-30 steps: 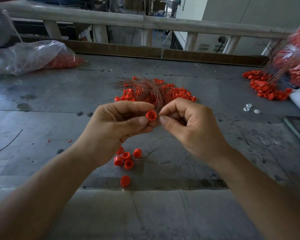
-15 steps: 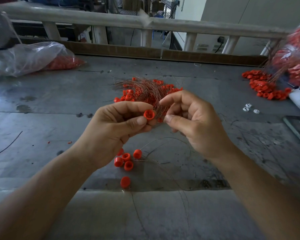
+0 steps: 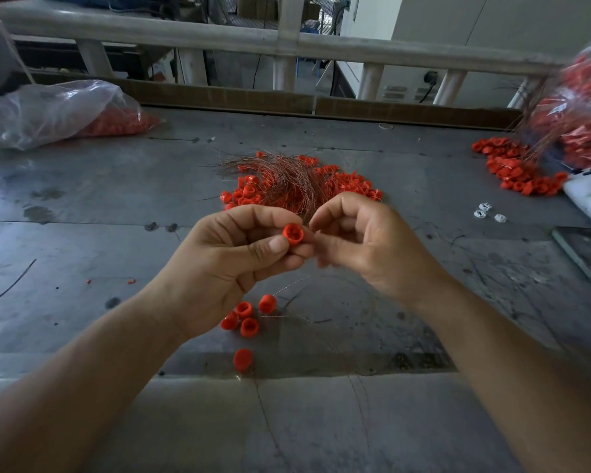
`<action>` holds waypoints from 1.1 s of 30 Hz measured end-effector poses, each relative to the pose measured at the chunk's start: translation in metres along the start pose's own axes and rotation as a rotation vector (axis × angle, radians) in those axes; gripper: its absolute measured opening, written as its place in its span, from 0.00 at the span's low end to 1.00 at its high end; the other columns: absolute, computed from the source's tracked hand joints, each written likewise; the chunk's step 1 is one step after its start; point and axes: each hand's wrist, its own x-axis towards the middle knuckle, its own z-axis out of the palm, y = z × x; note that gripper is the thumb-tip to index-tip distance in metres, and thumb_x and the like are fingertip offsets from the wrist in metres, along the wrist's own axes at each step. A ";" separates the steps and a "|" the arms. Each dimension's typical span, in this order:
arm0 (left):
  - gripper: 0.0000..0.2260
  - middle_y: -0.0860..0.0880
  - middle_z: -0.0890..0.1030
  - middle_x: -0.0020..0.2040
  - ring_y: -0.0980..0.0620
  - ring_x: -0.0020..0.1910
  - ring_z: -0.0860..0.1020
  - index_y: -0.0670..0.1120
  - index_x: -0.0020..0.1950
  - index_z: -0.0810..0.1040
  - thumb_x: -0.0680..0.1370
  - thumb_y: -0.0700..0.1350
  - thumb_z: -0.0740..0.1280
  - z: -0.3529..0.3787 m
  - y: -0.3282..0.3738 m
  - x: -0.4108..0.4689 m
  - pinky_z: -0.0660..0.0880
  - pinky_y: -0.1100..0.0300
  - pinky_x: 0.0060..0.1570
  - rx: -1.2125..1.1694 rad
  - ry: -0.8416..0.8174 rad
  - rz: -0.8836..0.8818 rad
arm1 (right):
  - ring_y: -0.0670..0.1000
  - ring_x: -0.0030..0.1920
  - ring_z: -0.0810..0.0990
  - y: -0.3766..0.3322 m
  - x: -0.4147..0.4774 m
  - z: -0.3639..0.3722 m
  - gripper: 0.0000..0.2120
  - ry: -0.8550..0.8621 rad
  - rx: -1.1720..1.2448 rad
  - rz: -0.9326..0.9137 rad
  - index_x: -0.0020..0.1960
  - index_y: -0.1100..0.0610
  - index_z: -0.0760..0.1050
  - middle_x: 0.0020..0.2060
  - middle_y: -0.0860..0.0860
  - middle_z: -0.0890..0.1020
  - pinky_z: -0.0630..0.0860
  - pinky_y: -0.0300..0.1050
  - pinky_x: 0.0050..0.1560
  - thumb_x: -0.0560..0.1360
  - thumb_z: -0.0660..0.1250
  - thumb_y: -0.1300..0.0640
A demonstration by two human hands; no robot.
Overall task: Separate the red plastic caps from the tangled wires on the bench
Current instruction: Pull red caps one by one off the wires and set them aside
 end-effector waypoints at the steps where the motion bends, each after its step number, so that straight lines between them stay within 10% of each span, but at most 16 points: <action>1: 0.09 0.44 0.84 0.39 0.53 0.37 0.83 0.42 0.39 0.84 0.61 0.39 0.69 0.000 0.000 -0.001 0.78 0.66 0.37 0.002 0.004 -0.003 | 0.49 0.33 0.80 0.002 0.002 -0.006 0.08 0.051 -0.062 -0.004 0.40 0.52 0.73 0.33 0.49 0.80 0.75 0.36 0.34 0.71 0.69 0.62; 8: 0.08 0.45 0.84 0.39 0.53 0.38 0.83 0.43 0.39 0.84 0.62 0.39 0.69 0.000 0.001 -0.003 0.78 0.66 0.37 0.010 0.001 -0.017 | 0.44 0.34 0.75 0.036 0.020 -0.047 0.12 0.475 -0.412 0.084 0.35 0.47 0.72 0.31 0.44 0.77 0.72 0.37 0.40 0.73 0.67 0.60; 23: 0.08 0.45 0.84 0.40 0.53 0.39 0.83 0.44 0.40 0.84 0.62 0.40 0.69 -0.001 -0.002 -0.001 0.78 0.66 0.38 0.035 -0.038 -0.037 | 0.46 0.29 0.76 0.066 0.031 -0.024 0.02 0.275 -0.647 0.114 0.39 0.56 0.79 0.31 0.42 0.73 0.74 0.35 0.36 0.71 0.70 0.59; 33: 0.09 0.45 0.84 0.40 0.53 0.39 0.83 0.44 0.41 0.84 0.62 0.39 0.70 -0.003 -0.002 -0.001 0.78 0.66 0.38 0.049 -0.029 -0.034 | 0.46 0.31 0.81 0.027 0.023 -0.047 0.07 0.436 0.232 0.155 0.38 0.57 0.75 0.30 0.50 0.82 0.76 0.36 0.32 0.71 0.67 0.67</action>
